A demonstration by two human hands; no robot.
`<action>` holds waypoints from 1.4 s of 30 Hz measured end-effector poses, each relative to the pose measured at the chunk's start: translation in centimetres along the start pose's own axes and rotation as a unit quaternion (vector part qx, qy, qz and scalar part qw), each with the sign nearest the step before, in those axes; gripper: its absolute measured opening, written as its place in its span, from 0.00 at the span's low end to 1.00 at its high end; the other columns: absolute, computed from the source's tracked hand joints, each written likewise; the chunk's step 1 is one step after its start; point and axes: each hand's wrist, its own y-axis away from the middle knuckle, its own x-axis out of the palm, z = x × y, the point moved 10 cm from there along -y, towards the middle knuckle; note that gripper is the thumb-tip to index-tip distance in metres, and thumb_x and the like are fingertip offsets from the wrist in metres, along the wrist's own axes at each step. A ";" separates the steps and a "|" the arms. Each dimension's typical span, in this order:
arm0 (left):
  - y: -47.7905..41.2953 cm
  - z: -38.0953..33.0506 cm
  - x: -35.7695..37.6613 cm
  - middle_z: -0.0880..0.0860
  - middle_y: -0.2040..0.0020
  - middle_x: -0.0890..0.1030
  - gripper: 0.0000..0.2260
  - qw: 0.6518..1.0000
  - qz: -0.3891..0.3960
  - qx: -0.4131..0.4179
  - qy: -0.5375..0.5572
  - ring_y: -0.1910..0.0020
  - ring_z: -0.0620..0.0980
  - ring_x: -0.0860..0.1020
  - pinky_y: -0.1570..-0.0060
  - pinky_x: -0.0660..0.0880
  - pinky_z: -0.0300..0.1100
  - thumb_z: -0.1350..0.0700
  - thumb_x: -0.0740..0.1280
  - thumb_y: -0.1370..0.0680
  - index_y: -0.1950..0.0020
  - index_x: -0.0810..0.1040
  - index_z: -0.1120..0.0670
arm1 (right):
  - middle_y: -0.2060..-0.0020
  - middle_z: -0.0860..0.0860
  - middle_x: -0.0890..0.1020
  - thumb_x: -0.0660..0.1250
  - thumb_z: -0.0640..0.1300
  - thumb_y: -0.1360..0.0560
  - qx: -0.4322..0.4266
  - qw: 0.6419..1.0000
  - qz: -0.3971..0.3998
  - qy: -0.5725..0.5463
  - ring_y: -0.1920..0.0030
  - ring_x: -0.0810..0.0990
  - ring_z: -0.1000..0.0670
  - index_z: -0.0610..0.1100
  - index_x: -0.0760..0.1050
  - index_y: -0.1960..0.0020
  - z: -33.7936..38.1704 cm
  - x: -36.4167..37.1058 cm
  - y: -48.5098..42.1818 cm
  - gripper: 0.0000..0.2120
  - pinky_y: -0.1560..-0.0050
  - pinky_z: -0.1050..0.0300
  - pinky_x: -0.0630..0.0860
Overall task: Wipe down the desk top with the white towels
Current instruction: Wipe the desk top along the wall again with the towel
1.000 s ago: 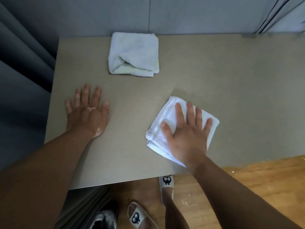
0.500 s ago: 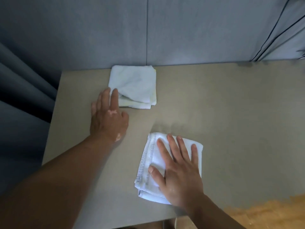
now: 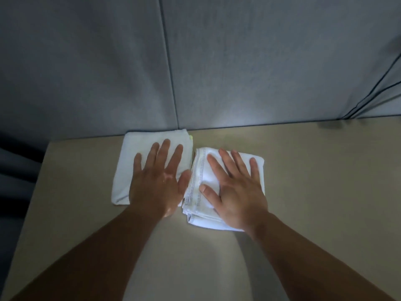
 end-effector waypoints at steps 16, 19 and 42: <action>0.0 0.0 1.2 0.50 0.14 0.55 0.32 0.995 0.024 -0.097 0.004 0.16 0.55 0.55 0.21 0.55 0.66 0.37 0.36 0.18 0.15 0.53 0.43 | 0.16 0.53 0.45 0.40 0.68 0.19 -0.052 0.998 0.022 0.023 0.17 0.40 0.48 0.57 0.47 0.17 -0.7 -1.4 -7.5 0.34 0.21 0.36 0.38; 0.2 0.0 1.6 0.48 0.14 0.42 0.32 0.995 0.054 -0.089 0.003 0.15 0.52 0.44 0.19 0.48 0.63 0.36 0.32 0.20 0.15 0.41 0.41 | 0.16 0.52 0.44 0.44 0.68 0.18 -0.034 0.999 0.011 0.005 0.17 0.39 0.47 0.57 0.46 0.17 -0.8 -1.1 -5.2 0.33 0.21 0.36 0.36; -1.5 -7.3 -0.1 0.60 0.26 0.75 0.28 0.997 -0.036 -0.005 -0.068 0.25 0.67 0.68 0.30 0.59 0.72 0.43 0.54 0.20 0.24 0.74 0.54 | 0.18 0.49 0.54 0.45 0.65 0.17 0.039 0.998 -0.030 -0.039 0.18 0.48 0.47 0.57 0.52 0.17 -8.8 -3.2 -4.8 0.30 0.20 0.37 0.39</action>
